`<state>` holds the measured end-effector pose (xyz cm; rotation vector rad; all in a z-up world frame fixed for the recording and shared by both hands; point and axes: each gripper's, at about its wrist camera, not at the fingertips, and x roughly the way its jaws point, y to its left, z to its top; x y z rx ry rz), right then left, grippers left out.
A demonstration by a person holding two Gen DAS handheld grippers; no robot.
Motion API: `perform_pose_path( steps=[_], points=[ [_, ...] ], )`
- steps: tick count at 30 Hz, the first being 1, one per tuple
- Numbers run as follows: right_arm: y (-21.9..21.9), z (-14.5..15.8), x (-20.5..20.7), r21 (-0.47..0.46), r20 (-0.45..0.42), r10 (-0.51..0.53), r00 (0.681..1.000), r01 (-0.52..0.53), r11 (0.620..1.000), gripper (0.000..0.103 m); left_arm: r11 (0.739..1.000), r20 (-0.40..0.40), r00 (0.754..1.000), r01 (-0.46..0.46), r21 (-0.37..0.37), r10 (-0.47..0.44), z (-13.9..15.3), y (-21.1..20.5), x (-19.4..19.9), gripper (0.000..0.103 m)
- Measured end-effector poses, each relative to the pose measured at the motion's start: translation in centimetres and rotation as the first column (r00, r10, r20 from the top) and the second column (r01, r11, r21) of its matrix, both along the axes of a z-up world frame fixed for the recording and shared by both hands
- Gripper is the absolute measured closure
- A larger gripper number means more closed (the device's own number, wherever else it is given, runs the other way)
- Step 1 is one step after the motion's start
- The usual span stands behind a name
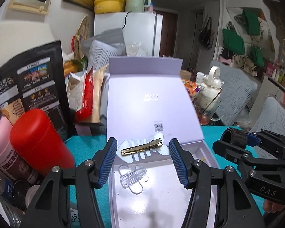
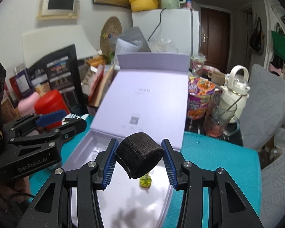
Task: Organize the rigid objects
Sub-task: 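Open both tools to drop the fish clip and black roll into the box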
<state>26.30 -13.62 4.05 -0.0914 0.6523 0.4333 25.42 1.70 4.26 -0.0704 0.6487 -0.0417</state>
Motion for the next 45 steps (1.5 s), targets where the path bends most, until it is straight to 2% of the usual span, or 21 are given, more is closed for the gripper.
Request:
perform_pose_path(
  steps=[11,20,26,30,33,41,45],
  points=[
    [0.3,-3.1,1.7,-0.042,-0.080,-0.013,0.997,0.010,0.999,0.057,1.000,-0.110,0.994,0.022,0.018,-0.020,-3.2,-0.1,2.0,0.046],
    [1.4,-5.3,2.5,-0.080,-0.144,0.007,0.989,-0.019,0.997,0.057,0.998,-0.202,0.978,0.053,0.025,-0.047,-5.6,-0.4,3.2,0.046],
    [1.3,-6.1,3.2,-0.063,-0.192,0.008,0.981,-0.021,0.998,0.057,0.998,-0.239,0.970,0.057,0.018,-0.051,-6.6,-0.4,3.5,0.046],
    [1.1,-6.2,3.3,-0.057,-0.202,0.005,0.979,-0.016,0.998,0.057,0.998,-0.265,0.963,0.055,0.025,-0.046,-7.2,-0.7,3.7,0.046],
    [1.1,-6.0,3.2,-0.062,-0.196,0.008,0.981,-0.020,0.998,0.057,0.997,-0.268,0.963,0.041,0.069,-0.021,-7.1,-1.0,3.6,0.046],
    [0.7,-5.5,3.0,-0.069,-0.192,-0.006,0.981,-0.008,0.998,0.057,0.996,-0.299,0.953,0.072,0.048,-0.054,-6.8,-1.7,3.8,0.046],
    [0.5,-5.0,2.8,-0.064,-0.179,-0.007,0.984,-0.005,0.998,0.057,0.996,-0.306,0.951,0.067,0.058,-0.046,-6.8,-1.9,3.8,0.038]
  ],
)
